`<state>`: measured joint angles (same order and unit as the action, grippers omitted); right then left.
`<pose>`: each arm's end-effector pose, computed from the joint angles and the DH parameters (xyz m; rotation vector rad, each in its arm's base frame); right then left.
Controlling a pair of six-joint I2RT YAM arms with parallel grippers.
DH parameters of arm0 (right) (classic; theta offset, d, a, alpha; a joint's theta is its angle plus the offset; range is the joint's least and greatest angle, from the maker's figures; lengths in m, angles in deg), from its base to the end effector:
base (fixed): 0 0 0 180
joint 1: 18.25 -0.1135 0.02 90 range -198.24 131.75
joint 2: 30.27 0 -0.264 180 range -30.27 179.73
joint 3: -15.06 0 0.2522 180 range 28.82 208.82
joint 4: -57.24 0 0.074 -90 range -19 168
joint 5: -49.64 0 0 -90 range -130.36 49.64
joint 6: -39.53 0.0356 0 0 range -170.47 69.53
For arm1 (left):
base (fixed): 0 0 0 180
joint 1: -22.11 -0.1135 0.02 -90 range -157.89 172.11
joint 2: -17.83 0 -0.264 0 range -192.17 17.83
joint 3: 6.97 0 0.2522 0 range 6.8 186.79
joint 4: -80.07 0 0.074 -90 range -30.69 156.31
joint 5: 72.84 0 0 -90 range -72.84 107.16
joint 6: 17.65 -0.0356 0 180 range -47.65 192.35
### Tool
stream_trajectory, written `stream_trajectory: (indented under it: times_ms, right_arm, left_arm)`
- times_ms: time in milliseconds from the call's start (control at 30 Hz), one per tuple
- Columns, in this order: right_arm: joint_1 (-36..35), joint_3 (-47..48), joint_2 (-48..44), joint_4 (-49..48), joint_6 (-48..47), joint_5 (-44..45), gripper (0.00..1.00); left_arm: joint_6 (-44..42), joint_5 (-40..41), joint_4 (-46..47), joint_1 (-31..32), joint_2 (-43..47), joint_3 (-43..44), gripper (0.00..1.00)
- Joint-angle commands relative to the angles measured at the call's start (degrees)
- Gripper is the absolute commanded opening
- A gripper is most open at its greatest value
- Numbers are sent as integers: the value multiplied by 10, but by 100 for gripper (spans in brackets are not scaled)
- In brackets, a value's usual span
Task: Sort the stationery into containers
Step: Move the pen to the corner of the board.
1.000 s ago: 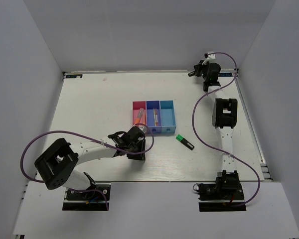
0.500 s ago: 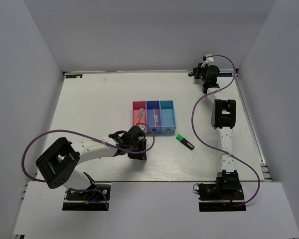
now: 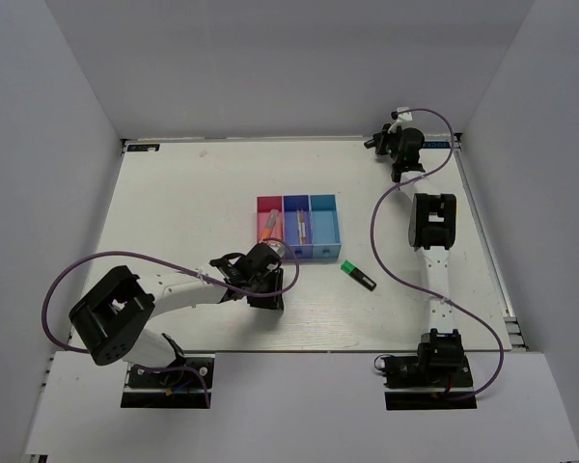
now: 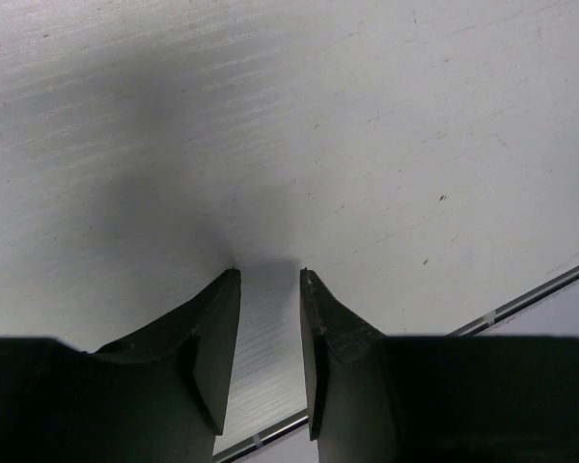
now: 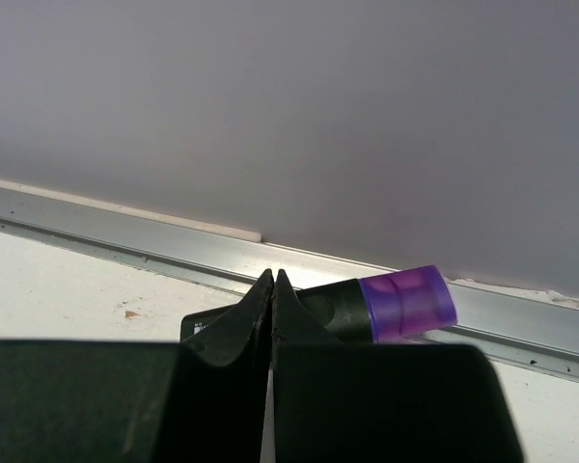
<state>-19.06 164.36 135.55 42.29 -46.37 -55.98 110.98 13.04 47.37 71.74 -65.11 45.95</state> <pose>0.6258 0.0184 0.1035 -0.1665 1.5958 0.2842 0.1639 -0.1968 0.1520 0.2925 2.7830 -0.5450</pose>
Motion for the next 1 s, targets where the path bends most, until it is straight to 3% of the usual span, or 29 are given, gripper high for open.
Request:
stream_trajectory:
  times_ms: [0,967]
  right_arm:
    - [2,8,2,-28,-6,-1,0]
    - [25,-236,-144,-72,-27,-9,0]
  left_arm:
    - [-2,2,-12,-3,-3,0,42]
    - [8,9,-14,-4,44,-32,42]
